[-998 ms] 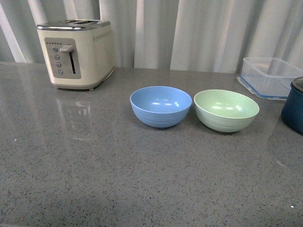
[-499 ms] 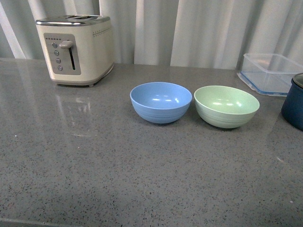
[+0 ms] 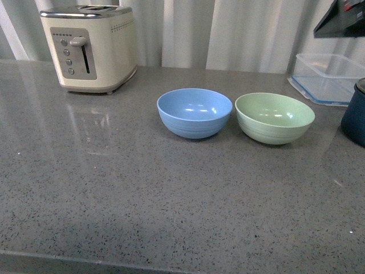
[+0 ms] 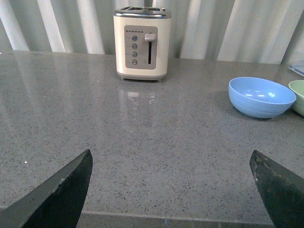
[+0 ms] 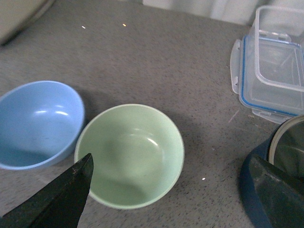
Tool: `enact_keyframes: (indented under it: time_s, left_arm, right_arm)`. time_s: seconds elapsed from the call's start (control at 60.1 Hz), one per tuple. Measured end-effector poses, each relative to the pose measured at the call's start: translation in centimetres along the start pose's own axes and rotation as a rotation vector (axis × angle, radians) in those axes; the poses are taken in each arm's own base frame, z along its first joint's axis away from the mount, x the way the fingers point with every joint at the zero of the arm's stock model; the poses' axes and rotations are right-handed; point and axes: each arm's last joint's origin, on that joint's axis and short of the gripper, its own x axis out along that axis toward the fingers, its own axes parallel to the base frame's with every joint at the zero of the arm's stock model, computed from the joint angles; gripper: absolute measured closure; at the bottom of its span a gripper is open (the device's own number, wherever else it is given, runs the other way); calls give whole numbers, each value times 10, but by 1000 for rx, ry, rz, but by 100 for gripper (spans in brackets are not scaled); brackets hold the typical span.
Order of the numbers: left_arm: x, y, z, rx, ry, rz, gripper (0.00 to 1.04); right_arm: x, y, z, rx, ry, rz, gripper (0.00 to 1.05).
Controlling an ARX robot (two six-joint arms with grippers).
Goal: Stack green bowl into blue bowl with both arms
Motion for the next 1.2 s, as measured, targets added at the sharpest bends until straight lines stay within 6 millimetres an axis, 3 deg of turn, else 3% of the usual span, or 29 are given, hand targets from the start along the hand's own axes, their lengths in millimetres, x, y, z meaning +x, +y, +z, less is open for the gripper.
enact_keyframes:
  time_s: [0.133,0.266,0.665,0.832,1.015,1.198]
  left_arm:
    - [0,0,0,0,0,0,7]
    - [0,0,0,0,0,0,7]
    - [0,0,0,0,0,0,7]
    - [0,0,0,0,0,0,7]
    - [0,0,0,0,0,0,7]
    - [0,0,0,0,0,0,7]
  right_arm:
    - [45,-2,-2,-18,88,-71,10]
    - [78,-3,-9,-32,160,-112,10]
    - [126,4,-30,-51,278,-156,10]
    - [134,2,-38,-41,308,-167,10]
    - [137,1,-41,-26,326,-168,41]
    - [137,1,-39,-22,320,-169,66]
